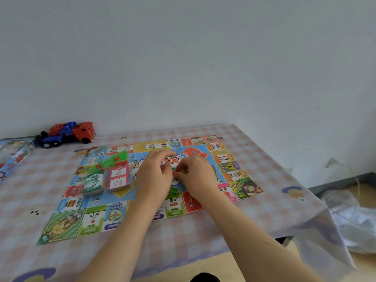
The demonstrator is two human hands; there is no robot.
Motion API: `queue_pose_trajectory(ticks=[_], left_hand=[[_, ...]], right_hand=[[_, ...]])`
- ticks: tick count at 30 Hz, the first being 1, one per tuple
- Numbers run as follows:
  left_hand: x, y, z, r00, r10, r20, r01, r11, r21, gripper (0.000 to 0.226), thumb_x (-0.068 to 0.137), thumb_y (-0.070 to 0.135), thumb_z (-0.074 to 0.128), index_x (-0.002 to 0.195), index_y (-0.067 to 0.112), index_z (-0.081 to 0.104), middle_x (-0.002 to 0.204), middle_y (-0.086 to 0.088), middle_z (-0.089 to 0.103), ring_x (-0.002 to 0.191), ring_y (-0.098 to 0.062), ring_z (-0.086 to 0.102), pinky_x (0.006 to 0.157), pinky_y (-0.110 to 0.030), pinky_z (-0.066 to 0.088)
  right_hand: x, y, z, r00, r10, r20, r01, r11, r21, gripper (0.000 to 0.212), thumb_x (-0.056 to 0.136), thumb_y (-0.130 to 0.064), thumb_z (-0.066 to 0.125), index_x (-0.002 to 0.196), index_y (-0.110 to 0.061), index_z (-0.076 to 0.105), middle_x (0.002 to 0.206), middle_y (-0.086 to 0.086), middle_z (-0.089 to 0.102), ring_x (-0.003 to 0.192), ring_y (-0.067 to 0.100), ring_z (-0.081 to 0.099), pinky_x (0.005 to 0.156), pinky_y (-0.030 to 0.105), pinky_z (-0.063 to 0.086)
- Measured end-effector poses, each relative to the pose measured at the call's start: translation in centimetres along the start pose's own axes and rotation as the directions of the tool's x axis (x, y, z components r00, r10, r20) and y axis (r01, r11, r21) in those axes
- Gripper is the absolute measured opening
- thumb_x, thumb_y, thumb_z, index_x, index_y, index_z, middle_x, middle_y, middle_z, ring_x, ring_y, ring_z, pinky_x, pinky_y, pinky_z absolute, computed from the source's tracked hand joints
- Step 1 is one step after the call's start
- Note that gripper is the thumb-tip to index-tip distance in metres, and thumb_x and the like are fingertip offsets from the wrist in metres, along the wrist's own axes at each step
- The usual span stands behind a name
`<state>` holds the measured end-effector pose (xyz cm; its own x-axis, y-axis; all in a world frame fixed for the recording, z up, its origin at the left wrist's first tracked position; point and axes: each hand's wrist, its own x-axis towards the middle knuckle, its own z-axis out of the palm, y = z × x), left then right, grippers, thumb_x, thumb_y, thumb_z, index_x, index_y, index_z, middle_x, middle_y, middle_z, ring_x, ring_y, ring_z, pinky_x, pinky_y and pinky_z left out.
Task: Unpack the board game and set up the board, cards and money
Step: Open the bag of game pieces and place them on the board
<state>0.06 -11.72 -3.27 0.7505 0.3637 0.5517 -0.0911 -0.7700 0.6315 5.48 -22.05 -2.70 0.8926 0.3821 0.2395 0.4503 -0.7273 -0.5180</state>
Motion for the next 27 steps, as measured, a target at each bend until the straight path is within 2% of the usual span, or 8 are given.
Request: queue_pose_trajectory(ticks=[3, 6, 9, 13, 16, 22, 27], left_hand=[[0.0, 0.5, -0.1, 1.0, 0.026, 0.017, -0.026, 1.0, 0.012, 0.032, 0.089, 0.001, 0.054, 0.11, 0.021, 0.067, 0.118, 0.008, 0.061, 0.112, -0.007, 0.053, 0.087, -0.009, 0.033], [0.2, 1.4, -0.2, 0.999, 0.036, 0.006, -0.035, 0.999, -0.015, 0.031, 0.088, 0.0, 0.054, 0.108, 0.02, 0.068, 0.116, 0.007, 0.062, 0.111, -0.008, 0.054, 0.088, -0.011, 0.035], [0.6, 3.0, 0.4, 0.999, 0.038, 0.021, -0.037, 0.998, -0.045, 0.031, 0.088, 0.001, 0.054, 0.107, 0.022, 0.068, 0.117, 0.006, 0.063, 0.11, -0.009, 0.055, 0.091, -0.019, 0.039], [0.4, 5.4, 2.5, 0.993, 0.077, 0.094, -0.071, 0.995, -0.066, 0.028, 0.09, 0.004, 0.053, 0.108, 0.02, 0.067, 0.114, 0.007, 0.063, 0.106, -0.006, 0.054, 0.088, -0.017, 0.038], [0.2, 6.5, 4.2, 0.988, 0.07, 0.136, -0.057, 0.994, -0.095, 0.028, 0.089, 0.003, 0.054, 0.108, 0.02, 0.067, 0.112, 0.006, 0.064, 0.101, -0.007, 0.057, 0.084, -0.021, 0.043], [-0.9, 8.2, 6.9, 0.97, 0.047, 0.238, -0.016, 0.991, -0.129, 0.03, 0.091, 0.004, 0.052, 0.111, 0.021, 0.067, 0.111, 0.007, 0.063, 0.1, -0.004, 0.054, 0.084, -0.019, 0.042], [-1.6, 8.8, 8.4, 0.953, 0.067, 0.297, -0.028, 0.991, -0.133, 0.027, 0.093, 0.006, 0.05, 0.108, 0.021, 0.068, 0.113, 0.006, 0.065, 0.103, -0.007, 0.057, 0.086, -0.017, 0.042]], right_hand=[[-0.4, 0.2, -0.1, 0.999, -0.04, -0.029, 0.04, 0.999, -0.004, 0.019, 0.089, -0.031, 0.063, 0.102, -0.019, 0.069, 0.108, -0.002, 0.058, 0.104, 0.016, 0.052, 0.086, 0.033, 0.05], [-0.6, 1.1, -1.1, 0.996, -0.047, -0.07, 0.051, 0.997, 0.052, 0.018, 0.089, -0.033, 0.063, 0.099, -0.02, 0.069, 0.104, -0.004, 0.059, 0.099, 0.014, 0.053, 0.081, 0.03, 0.048], [-0.8, 2.6, -2.7, 0.995, -0.028, -0.101, 0.036, 0.996, 0.082, 0.013, 0.087, -0.032, 0.065, 0.092, -0.022, 0.069, 0.097, -0.005, 0.059, 0.09, 0.013, 0.055, 0.075, 0.029, 0.048], [-1.6, 5.1, -5.0, 0.991, 0.022, -0.133, -0.007, 0.994, 0.111, 0.01, 0.085, -0.03, 0.068, 0.088, -0.02, 0.07, 0.093, -0.006, 0.06, 0.083, 0.011, 0.056, 0.069, 0.025, 0.045], [-2.6, 6.9, -6.3, 0.989, 0.058, -0.133, -0.041, 0.991, 0.127, 0.011, 0.083, -0.029, 0.069, 0.089, -0.02, 0.07, 0.089, -0.009, 0.055, 0.082, 0.01, 0.055, 0.067, 0.024, 0.042], [-4.9, 10.2, -8.2, 0.987, 0.098, -0.123, -0.094, 0.995, 0.041, 0.011, 0.081, -0.031, 0.071, 0.088, -0.022, 0.071, 0.087, -0.005, 0.054, 0.086, 0.014, 0.053, 0.073, 0.031, 0.046], [-5.8, 11.7, -8.8, 0.988, 0.118, -0.098, -0.118, 0.993, 0.008, 0.01, 0.081, -0.032, 0.07, 0.088, -0.025, 0.071, 0.087, -0.006, 0.052, 0.084, 0.012, 0.05, 0.068, 0.026, 0.038]])
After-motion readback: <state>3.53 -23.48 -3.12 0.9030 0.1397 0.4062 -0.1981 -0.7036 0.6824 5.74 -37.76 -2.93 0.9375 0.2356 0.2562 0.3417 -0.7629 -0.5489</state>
